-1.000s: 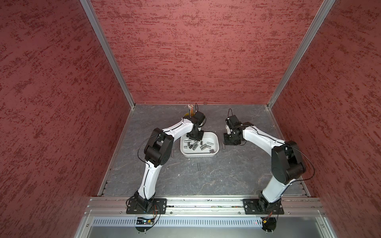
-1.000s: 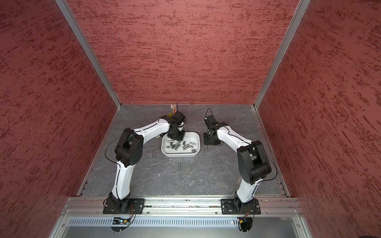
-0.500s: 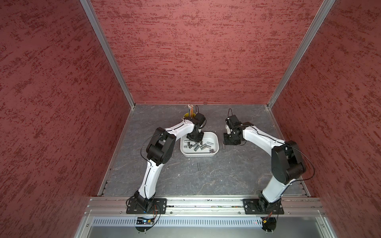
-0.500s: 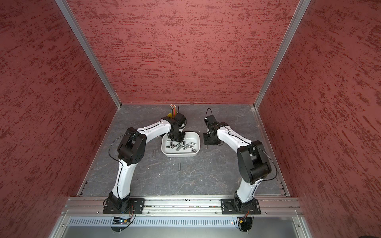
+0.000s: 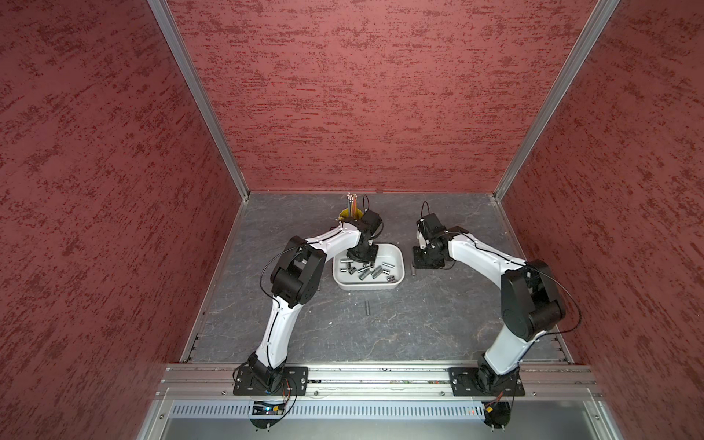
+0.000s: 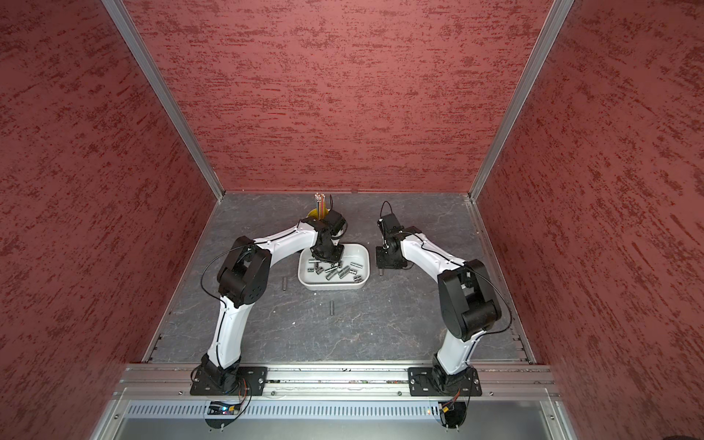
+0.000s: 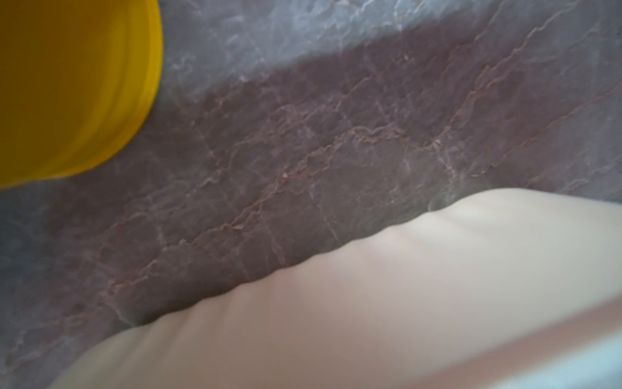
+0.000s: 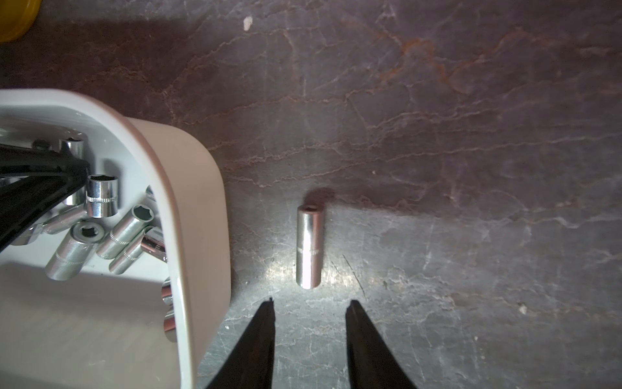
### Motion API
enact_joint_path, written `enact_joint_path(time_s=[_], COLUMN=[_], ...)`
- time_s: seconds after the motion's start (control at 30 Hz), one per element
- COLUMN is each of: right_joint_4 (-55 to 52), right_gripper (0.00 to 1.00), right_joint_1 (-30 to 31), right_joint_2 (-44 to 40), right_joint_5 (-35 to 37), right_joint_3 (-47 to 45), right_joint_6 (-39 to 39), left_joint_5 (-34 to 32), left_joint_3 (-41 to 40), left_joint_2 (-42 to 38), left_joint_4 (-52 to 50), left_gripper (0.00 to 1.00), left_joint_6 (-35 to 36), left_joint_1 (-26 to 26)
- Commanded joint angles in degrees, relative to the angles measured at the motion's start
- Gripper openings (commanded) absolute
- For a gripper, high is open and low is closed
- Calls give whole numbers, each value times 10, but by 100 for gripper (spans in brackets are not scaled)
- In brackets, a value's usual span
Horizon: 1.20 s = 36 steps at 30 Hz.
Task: Take out the socket from the storage box
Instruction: Pick up the socket head from the storage box, then place the socket head at the center of the board.
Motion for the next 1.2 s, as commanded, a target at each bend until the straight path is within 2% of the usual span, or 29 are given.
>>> enact_joint_path(time_s=[0.0, 0.27, 0.4, 0.67, 0.9, 1.03, 1.17], right_joint_4=[14, 17, 20, 27, 28, 29, 31], right_gripper=[38, 38, 38, 38, 38, 38, 38], right_joint_1=[1, 2, 2, 2, 2, 2, 1], right_joint_2=[-5, -16, -24, -21, -24, -28, -30], right_joint_5=[-6, -9, -7, -15, -21, -20, -18], right_joint_3=[-4, -5, -8, -10, -12, -14, -14], right_joint_6=[-6, -6, -6, -6, -6, -6, -5], left_joint_5=[3, 4, 5, 6, -9, -16, -16], left_joint_3=[-7, -18, -51, -187, -334, -393, -436], left_joint_2=[-41, -116, -176, -324, -450, -475, -458], left_joint_4=[-2, -16, -23, -25, -13, 0, 41], left_gripper=[0, 0, 0, 0, 0, 0, 0], left_joint_6=[-25, -57, -78, -163, -249, -292, -324], left_joint_1=[-8, -16, -20, -44, -97, -136, -170])
